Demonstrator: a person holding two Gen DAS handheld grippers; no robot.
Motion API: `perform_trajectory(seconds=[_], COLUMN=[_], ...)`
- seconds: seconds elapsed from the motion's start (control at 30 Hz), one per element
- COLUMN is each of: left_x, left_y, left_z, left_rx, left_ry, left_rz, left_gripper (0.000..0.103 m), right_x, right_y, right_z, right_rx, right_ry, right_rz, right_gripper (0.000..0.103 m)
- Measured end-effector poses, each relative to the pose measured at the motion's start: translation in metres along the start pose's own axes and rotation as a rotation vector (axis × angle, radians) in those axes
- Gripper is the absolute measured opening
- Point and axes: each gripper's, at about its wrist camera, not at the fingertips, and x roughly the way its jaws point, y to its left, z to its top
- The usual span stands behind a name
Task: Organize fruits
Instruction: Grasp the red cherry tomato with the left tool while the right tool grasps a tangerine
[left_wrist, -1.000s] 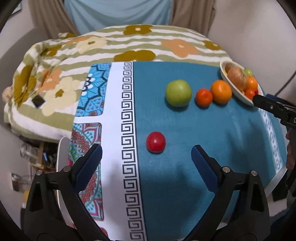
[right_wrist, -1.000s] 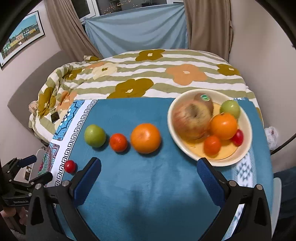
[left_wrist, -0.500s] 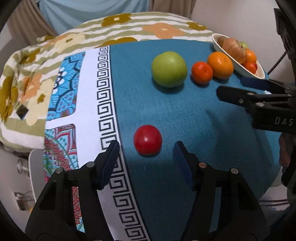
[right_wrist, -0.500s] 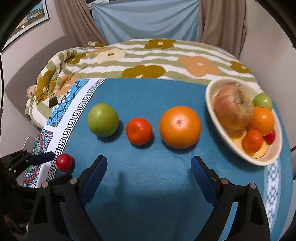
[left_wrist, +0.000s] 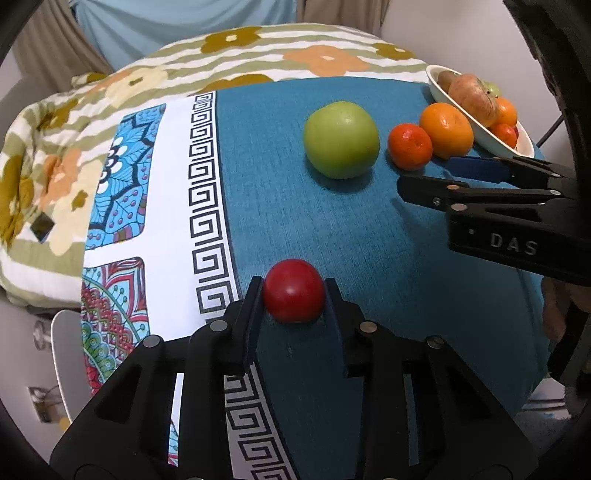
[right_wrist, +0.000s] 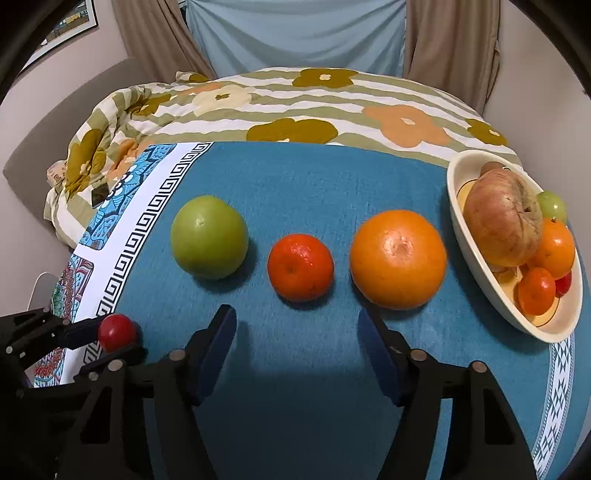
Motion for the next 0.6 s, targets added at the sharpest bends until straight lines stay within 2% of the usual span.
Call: perform_trajectory(seconds=[0.23,0.47,0.6], left_x=[0.0,0.0,0.0], left_y=[0.005,0.009,0.01], left_z=[0.003,0.005,0.006], left_rx=[-0.026,-0.047,-0.057], left_ry=[-0.001,-0.003,-0.005], left_rz=[-0.012,-0.01,-0.004], left_gripper=[0.036,0.036,0.036], right_x=[0.006,0.01,0.014], right_y=[0.001,0.005,0.005], right_z=[0.006,0.013,0.015], right_rx=[0.015,0.017,0.028], right_ry=[-0.011,-0.031,-0.03], right_rz=[-0.007,-0.024,-0.036], right_gripper=[0.049,0.047,0.041])
